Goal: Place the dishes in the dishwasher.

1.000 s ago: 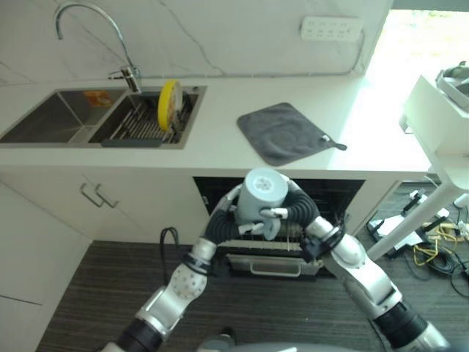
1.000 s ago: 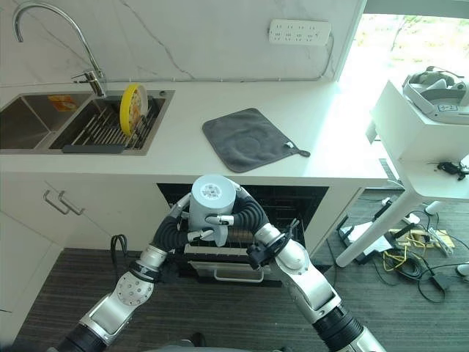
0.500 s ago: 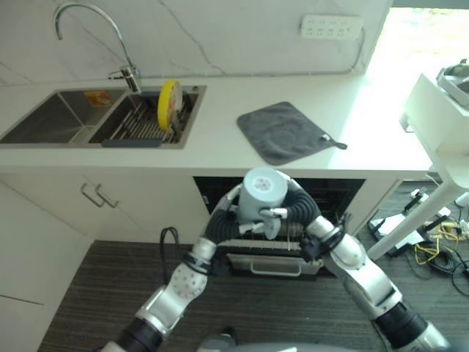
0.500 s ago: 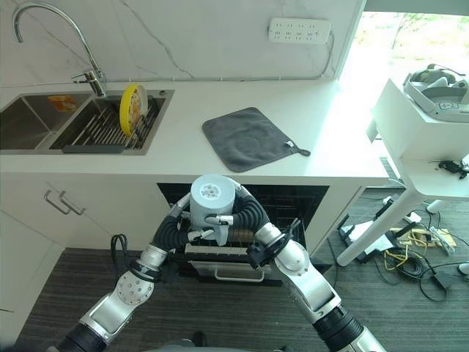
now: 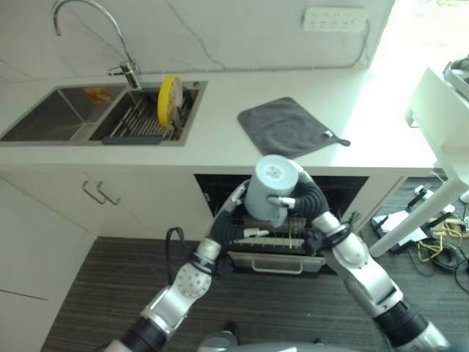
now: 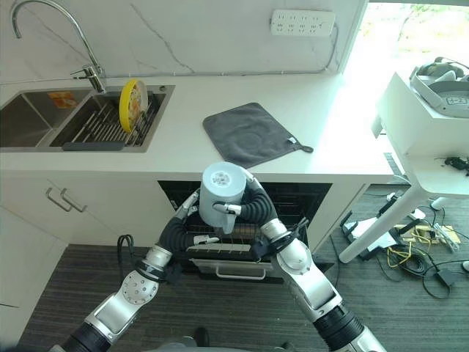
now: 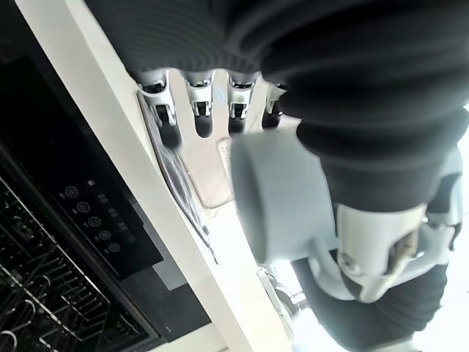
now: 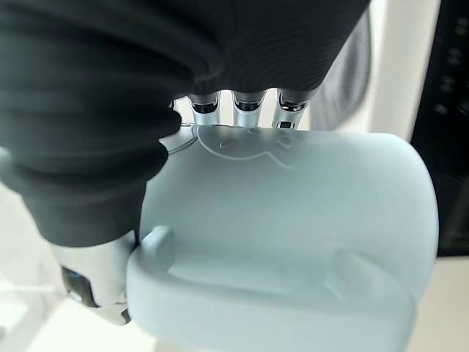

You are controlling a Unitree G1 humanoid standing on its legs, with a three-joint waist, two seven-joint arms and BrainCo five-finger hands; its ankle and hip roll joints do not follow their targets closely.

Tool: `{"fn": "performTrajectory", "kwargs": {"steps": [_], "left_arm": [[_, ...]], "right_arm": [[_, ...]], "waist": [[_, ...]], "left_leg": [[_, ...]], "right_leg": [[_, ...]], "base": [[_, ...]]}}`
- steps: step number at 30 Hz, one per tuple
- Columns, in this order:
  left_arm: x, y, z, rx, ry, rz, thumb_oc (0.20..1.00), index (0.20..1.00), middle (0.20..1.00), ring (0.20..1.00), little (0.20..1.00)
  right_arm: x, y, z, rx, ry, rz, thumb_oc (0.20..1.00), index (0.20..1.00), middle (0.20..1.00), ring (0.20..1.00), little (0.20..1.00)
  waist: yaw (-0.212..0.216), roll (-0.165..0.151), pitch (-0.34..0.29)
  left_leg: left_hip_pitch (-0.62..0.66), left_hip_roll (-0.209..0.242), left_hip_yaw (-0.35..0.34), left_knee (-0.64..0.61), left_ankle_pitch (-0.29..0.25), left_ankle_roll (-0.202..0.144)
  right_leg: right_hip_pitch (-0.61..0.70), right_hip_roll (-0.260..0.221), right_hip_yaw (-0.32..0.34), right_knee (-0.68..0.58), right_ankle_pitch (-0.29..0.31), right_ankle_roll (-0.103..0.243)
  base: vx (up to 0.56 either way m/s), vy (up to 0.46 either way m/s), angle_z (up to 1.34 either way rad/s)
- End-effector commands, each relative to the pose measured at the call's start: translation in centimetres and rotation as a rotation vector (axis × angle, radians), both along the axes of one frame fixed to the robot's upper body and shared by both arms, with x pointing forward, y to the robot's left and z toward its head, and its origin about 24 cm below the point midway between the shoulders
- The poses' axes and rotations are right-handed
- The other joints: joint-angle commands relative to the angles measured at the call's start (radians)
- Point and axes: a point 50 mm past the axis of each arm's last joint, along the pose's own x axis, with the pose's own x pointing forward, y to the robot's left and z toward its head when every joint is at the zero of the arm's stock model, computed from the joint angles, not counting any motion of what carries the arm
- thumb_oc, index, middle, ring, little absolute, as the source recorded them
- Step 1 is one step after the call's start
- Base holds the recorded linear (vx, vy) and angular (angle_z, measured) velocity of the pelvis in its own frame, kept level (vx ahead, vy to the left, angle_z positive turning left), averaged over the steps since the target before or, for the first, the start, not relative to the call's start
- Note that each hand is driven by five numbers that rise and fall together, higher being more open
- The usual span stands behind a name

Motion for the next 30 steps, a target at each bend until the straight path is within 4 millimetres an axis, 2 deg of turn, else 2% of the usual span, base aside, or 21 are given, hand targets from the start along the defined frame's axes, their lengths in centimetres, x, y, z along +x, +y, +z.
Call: {"fn": "performTrajectory", "kwargs": {"steps": [1, 12, 18, 20, 24, 26, 27, 30], "left_arm": [[0.6, 0.0, 1.2, -0.039, -0.067, 0.010, 1.000, 1.000, 1.000, 1.000, 1.000], [0.6, 0.9, 0.8, -0.035, -0.065, 0.076, 1.000, 1.000, 1.000, 1.000, 1.000], [0.7, 2.1, 0.3, 0.036, -0.053, 0.137, 1.000, 1.000, 1.000, 1.000, 1.000], [0.9, 2.5, -0.1, 0.107, -0.019, 0.119, 1.000, 1.000, 1.000, 1.000, 1.000], [1.7, 3.4, -1.9, 0.354, 0.092, 0.009, 1.000, 1.000, 1.000, 1.000, 1.000], [1.8, 3.6, -3.6, 0.654, 0.202, -0.181, 1.000, 1.000, 1.000, 1.000, 1.000], [1.7, 3.8, -4.0, 0.738, 0.242, -0.237, 1.000, 1.000, 1.000, 1.000, 1.000], [1.6, 4.0, -4.2, 0.811, 0.297, -0.319, 1.000, 1.000, 1.000, 1.000, 1.000]], "right_arm": [[0.3, -0.7, 3.1, 0.203, -0.149, -0.051, 0.200, 0.200, 0.200, 0.200, 0.200], [0.2, -3.2, 3.0, 0.313, -0.171, -0.212, 0.200, 0.200, 0.200, 0.200, 0.200], [0.5, -4.2, 1.7, 0.280, -0.094, -0.254, 0.200, 0.200, 0.200, 0.200, 0.200], [0.6, -4.3, 1.1, 0.241, -0.072, -0.245, 0.200, 0.200, 0.200, 0.200, 0.200], [1.3, -4.9, -0.4, 0.148, -0.002, -0.244, 0.200, 0.200, 0.200, 0.200, 0.200], [2.2, -5.8, -1.4, 0.088, 0.044, -0.258, 0.200, 0.200, 0.200, 0.200, 0.200], [2.5, -6.1, -1.6, 0.066, 0.051, -0.265, 0.200, 0.200, 0.200, 0.200, 0.200], [3.1, -6.6, -1.8, 0.021, 0.065, -0.280, 0.200, 0.200, 0.200, 0.200, 0.200]], "waist": [[0.008, -0.019, -0.010], [0.002, -0.011, -0.007], [0.000, -0.010, -0.010], [-0.002, -0.009, -0.008], [-0.001, 0.001, 0.007], [-0.002, 0.016, 0.015], [-0.004, 0.022, 0.020], [-0.007, 0.037, 0.028]], "left_leg": [[0.019, 0.026, 0.004, 0.096, -0.139, 0.016], [0.017, 0.030, 0.009, 0.077, -0.126, 0.012], [0.017, 0.036, 0.017, 0.082, -0.123, 0.008], [0.011, 0.040, 0.020, 0.096, -0.123, 0.007], [-0.018, 0.048, 0.008, 0.141, -0.122, 0.004], [-0.034, 0.052, -0.004, 0.156, -0.117, 0.002], [-0.039, 0.051, -0.007, 0.160, -0.114, 0.000], [-0.051, 0.049, -0.013, 0.160, -0.107, 0.000]], "right_leg": [[-0.037, -0.028, 0.042, 0.109, -0.100, -0.018], [-0.039, -0.030, 0.027, 0.104, -0.095, -0.015], [-0.038, -0.033, 0.016, 0.112, -0.099, -0.016], [-0.043, -0.036, 0.013, 0.128, -0.104, -0.018], [-0.064, -0.042, 0.011, 0.182, -0.123, -0.024], [-0.077, -0.046, 0.008, 0.207, -0.132, -0.023], [-0.082, -0.048, 0.008, 0.214, -0.133, -0.021], [-0.097, -0.052, 0.008, 0.230, -0.137, -0.018]], "base": [[0.00, 0.000, 0.00], [0.00, 0.000, 0.00], [0.03, 0.005, 0.02], [0.03, 0.028, 0.00], [0.03, 0.050, 0.10], [0.07, 0.109, 0.27], [0.05, 0.115, 0.12], [0.00, 0.085, 0.17]]}}
